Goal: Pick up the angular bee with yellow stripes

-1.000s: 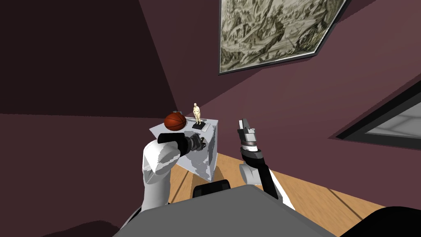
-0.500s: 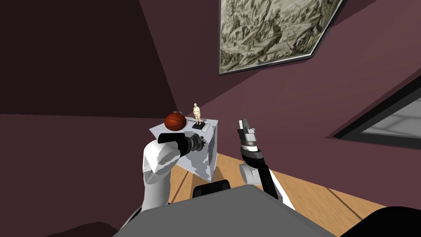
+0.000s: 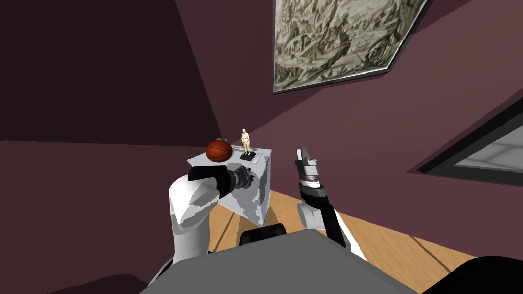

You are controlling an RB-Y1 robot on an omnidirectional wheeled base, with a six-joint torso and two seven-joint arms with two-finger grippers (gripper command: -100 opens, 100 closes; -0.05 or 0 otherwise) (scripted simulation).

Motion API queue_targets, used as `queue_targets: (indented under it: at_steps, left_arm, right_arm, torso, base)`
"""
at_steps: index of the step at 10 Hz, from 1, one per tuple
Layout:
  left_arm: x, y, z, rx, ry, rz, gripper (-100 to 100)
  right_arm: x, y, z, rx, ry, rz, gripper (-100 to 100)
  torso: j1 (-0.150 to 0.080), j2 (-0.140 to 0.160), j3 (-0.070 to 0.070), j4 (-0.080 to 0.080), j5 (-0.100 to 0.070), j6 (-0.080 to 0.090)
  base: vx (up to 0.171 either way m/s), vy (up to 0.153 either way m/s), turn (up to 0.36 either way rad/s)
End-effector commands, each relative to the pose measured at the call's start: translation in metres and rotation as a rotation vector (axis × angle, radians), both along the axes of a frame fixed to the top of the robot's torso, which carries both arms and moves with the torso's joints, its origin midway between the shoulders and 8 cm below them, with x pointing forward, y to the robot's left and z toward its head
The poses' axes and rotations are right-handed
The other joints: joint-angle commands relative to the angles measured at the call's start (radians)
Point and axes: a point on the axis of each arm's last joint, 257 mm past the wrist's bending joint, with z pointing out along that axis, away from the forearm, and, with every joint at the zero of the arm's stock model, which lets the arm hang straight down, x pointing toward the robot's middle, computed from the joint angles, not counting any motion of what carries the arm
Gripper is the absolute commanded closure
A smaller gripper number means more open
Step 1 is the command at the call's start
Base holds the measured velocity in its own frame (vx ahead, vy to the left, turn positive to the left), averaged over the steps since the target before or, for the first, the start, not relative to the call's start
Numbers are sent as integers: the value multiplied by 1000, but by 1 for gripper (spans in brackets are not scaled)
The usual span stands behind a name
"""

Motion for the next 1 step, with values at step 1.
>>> queue_targets:
  at_steps: [1]
  left_arm:
    - [0,0,0,0,0,0,0]
  right_arm:
    - [0,0,0,0,0,0,0]
  torso:
    - [0,0,0,0,0,0]
  base:
    - [0,0,0]
